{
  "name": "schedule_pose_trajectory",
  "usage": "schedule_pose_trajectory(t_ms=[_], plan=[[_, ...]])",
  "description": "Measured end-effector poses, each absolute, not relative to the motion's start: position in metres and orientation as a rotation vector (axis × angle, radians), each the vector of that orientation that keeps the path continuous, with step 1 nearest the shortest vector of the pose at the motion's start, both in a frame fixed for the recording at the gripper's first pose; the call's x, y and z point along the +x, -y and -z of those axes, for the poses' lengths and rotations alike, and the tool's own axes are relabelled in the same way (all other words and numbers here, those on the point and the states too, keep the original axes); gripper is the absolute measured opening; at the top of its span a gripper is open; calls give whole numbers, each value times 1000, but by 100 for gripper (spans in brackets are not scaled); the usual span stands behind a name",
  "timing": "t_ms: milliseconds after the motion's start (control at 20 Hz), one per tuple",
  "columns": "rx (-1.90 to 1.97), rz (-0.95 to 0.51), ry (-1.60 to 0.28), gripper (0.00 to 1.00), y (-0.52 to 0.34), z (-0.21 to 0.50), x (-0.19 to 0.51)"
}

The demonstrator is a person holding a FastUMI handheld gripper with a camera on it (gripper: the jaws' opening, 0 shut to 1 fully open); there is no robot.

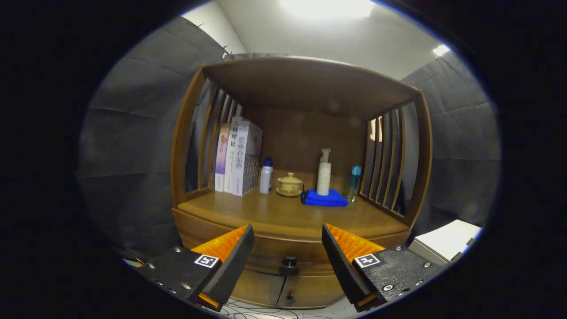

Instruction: Pull open the drawer, take out the items inside it, and place them on the countertop above the cabinet.

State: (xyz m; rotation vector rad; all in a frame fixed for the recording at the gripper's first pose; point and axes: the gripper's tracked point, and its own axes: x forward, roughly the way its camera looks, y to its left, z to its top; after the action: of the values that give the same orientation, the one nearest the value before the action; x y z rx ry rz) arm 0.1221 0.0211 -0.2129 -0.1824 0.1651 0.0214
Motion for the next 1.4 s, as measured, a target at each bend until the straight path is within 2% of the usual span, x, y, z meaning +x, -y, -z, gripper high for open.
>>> schedule_pose_trajectory(t_ms=[350, 650, 850, 1100, 1400], plan=[[-293, -16, -260, 95, -20, 288, 144], [-274, 15, -318, 88, -5, 325, 150], [-217, 37, -336, 75, 5, 338, 156], [-123, 18, -357, 48, 1, 347, 159], [-131, -43, -378, 31, 2, 348, 150]])
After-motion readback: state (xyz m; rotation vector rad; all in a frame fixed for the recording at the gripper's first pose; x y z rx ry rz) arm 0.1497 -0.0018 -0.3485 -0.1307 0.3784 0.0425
